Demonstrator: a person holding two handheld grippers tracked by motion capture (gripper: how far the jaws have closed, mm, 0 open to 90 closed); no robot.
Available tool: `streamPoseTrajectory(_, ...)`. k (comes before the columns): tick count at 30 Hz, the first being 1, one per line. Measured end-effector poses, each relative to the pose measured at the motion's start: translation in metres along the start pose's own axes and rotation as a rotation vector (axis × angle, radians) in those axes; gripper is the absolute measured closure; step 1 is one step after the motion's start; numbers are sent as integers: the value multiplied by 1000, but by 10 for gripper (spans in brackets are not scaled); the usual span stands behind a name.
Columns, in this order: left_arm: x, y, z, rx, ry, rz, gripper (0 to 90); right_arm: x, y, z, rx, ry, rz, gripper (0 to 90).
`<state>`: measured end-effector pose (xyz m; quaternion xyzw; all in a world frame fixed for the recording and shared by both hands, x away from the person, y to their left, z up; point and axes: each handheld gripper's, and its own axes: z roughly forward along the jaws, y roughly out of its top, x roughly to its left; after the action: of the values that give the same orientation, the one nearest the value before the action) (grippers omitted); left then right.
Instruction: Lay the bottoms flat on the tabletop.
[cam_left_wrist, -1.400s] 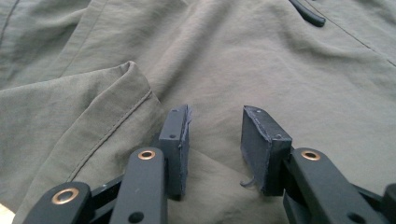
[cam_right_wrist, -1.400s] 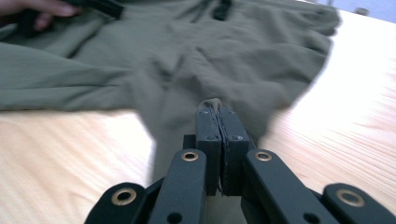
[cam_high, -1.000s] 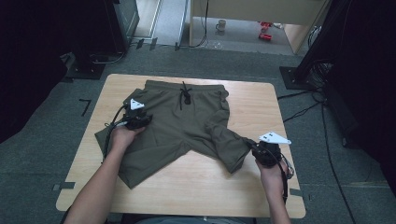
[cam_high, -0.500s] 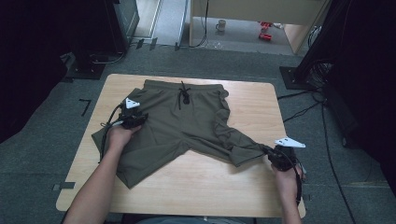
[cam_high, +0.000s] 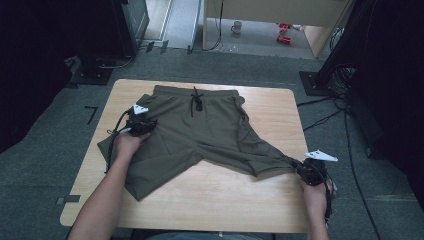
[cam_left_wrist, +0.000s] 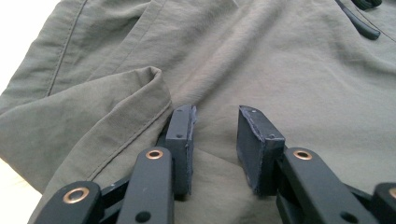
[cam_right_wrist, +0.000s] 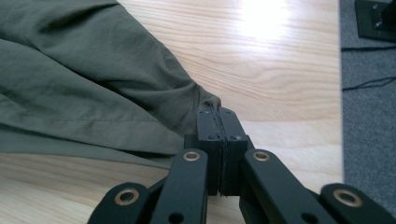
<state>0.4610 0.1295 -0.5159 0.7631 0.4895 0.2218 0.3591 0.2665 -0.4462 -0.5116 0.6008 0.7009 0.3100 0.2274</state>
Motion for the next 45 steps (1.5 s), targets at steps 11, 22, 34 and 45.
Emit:
streamPoseTrajectory(11, 2, 2, 2, 2, 4, -12, 622, 3, -2, -10, -13, -21, -8, 741)
streamPoseTrajectory(22, 0, 1, 1, 4, -1, -2, 581, 51, 14, -31, -127, 142, -79, 687)
streamPoseTrajectory(34, -1, 1, 1, 4, -1, -1, 579, 118, 23, -25, -144, 361, -181, 689)
streamPoseTrajectory(45, 0, 1, 1, 4, -6, -6, 578, 136, 4, 16, -14, 380, -287, 517)
